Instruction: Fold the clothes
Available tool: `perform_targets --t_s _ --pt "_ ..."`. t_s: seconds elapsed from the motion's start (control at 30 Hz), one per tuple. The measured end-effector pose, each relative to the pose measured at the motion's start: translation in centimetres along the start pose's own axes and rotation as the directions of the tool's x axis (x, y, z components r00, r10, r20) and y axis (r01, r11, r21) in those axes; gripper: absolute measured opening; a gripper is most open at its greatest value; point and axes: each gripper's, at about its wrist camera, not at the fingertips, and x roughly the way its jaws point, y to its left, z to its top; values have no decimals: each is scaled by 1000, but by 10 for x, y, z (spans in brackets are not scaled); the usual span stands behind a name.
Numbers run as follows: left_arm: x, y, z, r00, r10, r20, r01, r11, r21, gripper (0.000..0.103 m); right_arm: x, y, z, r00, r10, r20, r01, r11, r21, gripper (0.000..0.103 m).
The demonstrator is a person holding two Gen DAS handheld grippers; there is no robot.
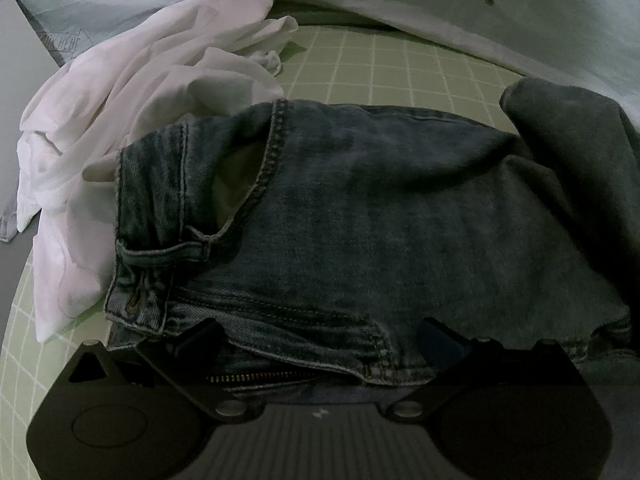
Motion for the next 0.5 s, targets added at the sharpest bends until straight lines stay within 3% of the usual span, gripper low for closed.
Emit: perform_targets --t_s 0.07,0.13,0.17,0.23,0.3,0.37,0.43,0.47,0.5 --pt "1 0 1 1000 0 -3 0 1000 -1 103 10 8 -23 991 101 -87 -92 991 99 16" --pt "1 0 1 1000 1 -6 -1 1000 -1 103 20 19 -44 968 194 -158 -166 971 171 34" --pt "0 0 1 1000 1 -7 -1 1000 -1 103 25 27 -50 961 208 -180 -180 970 161 44" --pt "0 0 1 1000 0 -10 0 1000 0 103 33 44 -63 948 230 -220 -205 970 133 49" --pt "0 0 2 1000 0 -12 0 1000 0 103 43 58 -66 948 207 -241 -192 978 83 65" --pt "-1 1 2 1000 -1 -14 1 1000 1 103 51 64 -68 955 167 -246 -163 986 36 66" --pt "0 1 2 1000 0 -16 0 1000 1 103 56 61 -67 962 147 -232 -148 989 13 61" --pt "0 1 2 1000 0 -18 0 1000 1 103 56 58 -67 958 176 -227 -174 984 30 39" --pt "0 1 3 1000 0 -20 0 1000 1 103 54 54 -68 952 210 -222 -204 978 50 5"
